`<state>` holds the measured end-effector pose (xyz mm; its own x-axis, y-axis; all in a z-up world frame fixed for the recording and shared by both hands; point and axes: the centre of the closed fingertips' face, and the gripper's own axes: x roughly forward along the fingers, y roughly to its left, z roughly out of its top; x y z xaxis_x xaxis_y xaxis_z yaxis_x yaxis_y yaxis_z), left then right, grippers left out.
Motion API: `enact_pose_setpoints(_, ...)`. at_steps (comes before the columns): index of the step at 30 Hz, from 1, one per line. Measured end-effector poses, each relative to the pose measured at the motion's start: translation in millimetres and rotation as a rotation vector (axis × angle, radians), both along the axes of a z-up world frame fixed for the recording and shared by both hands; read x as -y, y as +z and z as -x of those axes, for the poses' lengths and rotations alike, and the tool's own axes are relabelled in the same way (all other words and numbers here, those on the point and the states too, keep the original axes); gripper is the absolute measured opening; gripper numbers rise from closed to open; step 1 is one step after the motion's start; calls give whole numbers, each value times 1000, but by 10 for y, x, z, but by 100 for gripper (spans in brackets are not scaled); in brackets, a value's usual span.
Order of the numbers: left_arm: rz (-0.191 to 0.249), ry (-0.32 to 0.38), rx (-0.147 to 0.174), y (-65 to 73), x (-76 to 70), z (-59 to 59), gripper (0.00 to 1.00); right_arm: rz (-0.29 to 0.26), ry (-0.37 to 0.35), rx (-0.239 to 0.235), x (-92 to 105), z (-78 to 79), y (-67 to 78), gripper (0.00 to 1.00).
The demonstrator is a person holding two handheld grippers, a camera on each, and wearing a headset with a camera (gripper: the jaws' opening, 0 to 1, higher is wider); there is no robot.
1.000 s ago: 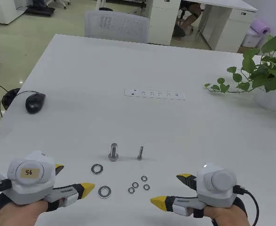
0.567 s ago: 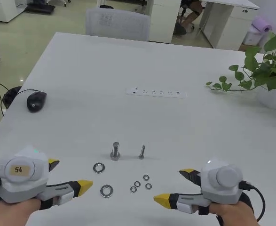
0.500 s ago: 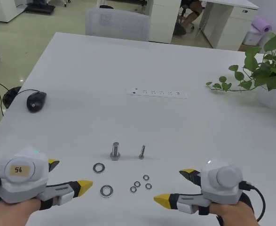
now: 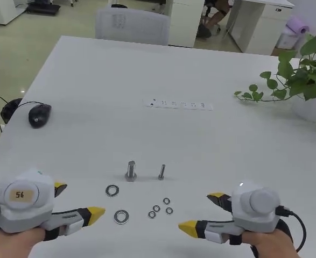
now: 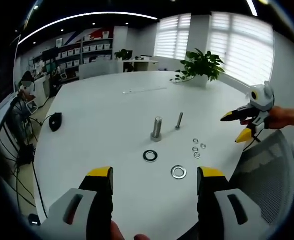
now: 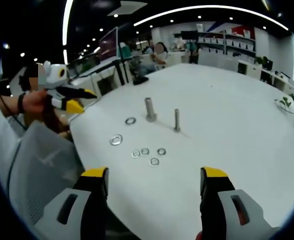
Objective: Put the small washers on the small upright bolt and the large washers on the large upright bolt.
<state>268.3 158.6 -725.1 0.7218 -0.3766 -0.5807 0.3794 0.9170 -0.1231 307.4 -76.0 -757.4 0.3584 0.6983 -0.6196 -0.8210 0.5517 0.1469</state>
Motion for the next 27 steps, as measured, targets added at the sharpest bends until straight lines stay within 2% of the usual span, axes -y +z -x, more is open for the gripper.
enact_pose_setpoints(27,5,-21,-1,31,57,18,68,3,-20,4,50,-37,24,74)
